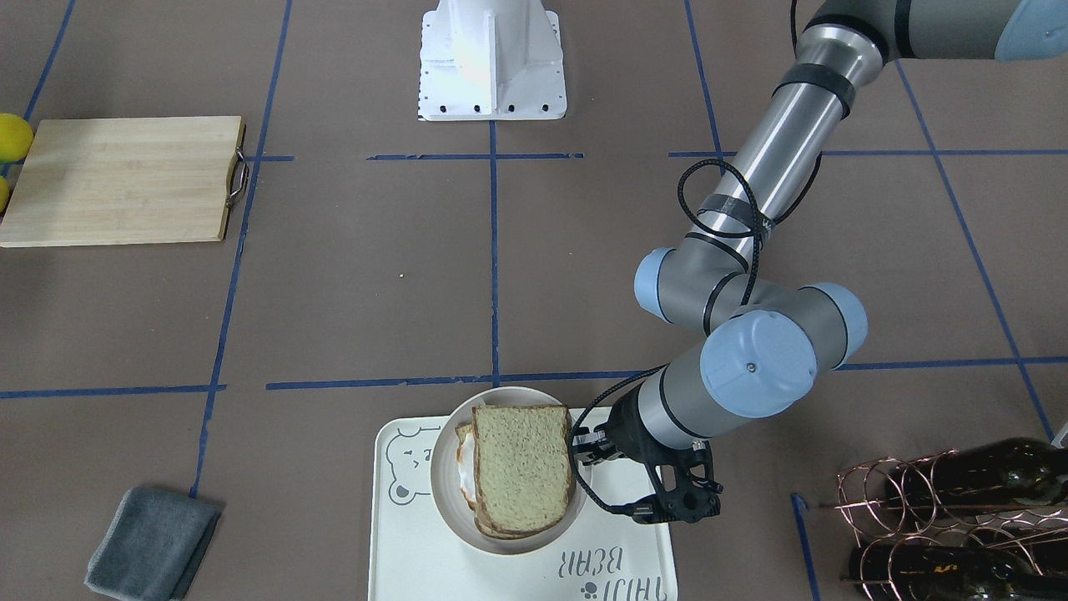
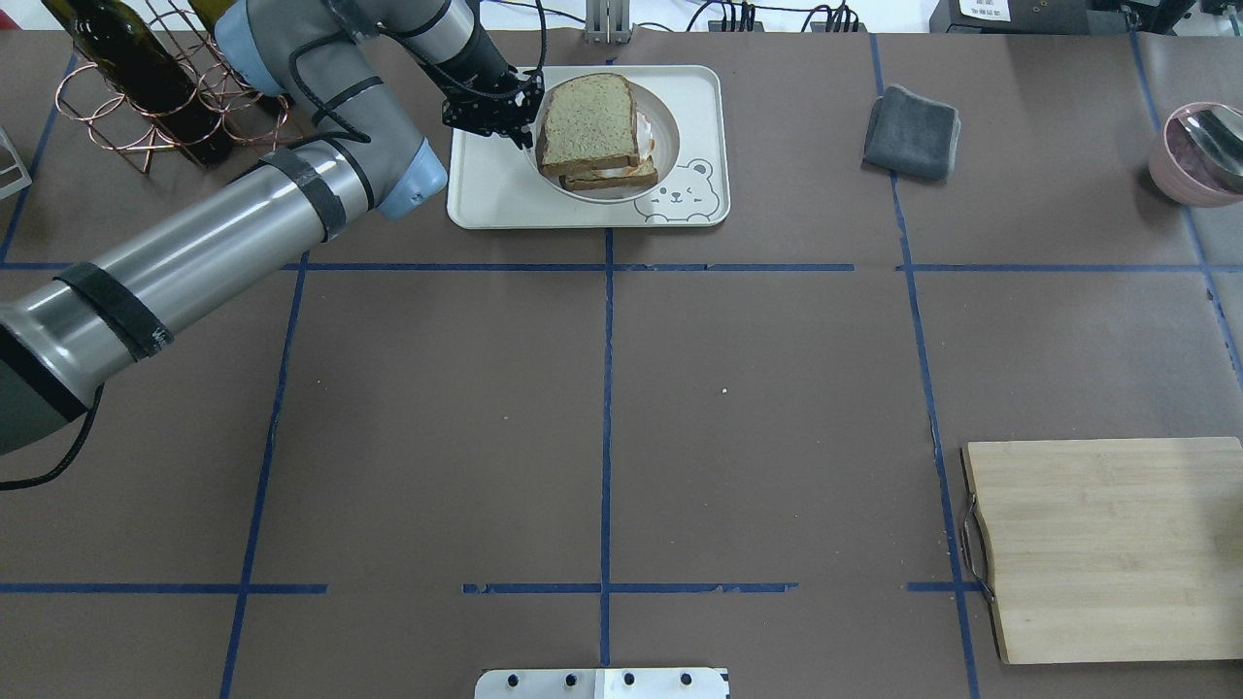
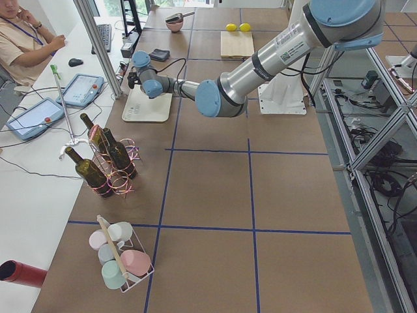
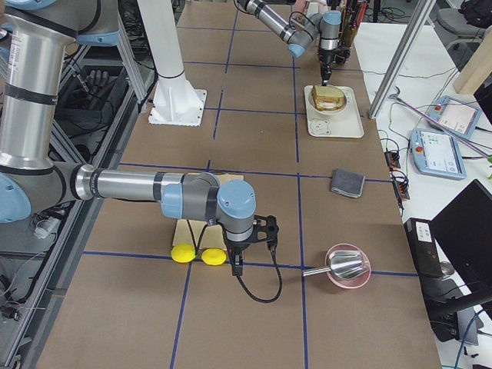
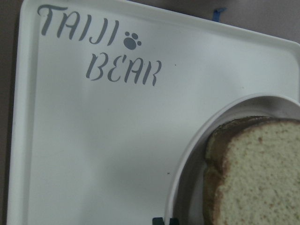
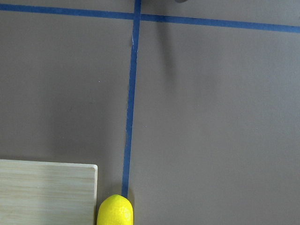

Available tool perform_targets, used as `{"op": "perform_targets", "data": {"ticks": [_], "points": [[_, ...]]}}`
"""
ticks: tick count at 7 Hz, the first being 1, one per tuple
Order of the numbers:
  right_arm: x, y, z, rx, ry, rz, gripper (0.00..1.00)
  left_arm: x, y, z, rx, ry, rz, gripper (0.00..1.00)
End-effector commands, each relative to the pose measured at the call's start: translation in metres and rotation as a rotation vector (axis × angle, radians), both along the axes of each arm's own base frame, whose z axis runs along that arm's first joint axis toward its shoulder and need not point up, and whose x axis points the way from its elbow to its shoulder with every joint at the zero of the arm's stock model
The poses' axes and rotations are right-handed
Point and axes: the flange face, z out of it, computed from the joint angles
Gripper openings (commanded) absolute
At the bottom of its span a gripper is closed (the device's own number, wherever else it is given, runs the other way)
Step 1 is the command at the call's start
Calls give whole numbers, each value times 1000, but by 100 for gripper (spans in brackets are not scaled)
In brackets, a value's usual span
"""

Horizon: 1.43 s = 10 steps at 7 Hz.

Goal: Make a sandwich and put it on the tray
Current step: 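Lift the plate with the left gripper and carry it onto the tray, then lower the plate onto the tray and open the left gripper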

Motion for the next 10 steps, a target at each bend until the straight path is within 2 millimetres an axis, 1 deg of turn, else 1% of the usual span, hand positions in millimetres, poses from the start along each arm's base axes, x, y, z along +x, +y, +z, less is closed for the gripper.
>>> {"op": "perform_targets", "data": {"ticks": [1,2,3,5,6,7,8,9,10], "points": [[0,0,0,0,-2,1,100,8,-9,11,37,-13,-43,0],[-1,0,0,-1,-2,-1,100,19,-5,7,59,-25,-65,24],[0,0,0,-1,-2,2,100,25,-1,3,72,-20,-63,99],[-1,0,0,-1,-2,-1,100,25,0,-1,81,-13,-63,100],[0,0,1,-1,-2,-1,100,21,1,-12,95,0,-65,100],[0,0,0,-1,-2,0,100,15,6,-43,117,19,-67,100],[0,-1,-1,0,-1,1,100,-6,30,-57,119,17,-66,100],[0,-1,-1,-3,-1,5,100,-37,70,-46,144,29,-58,100],[0,-2,-1,-3,0,6,100,-69,109,-30,166,-14,-12,100]]}}
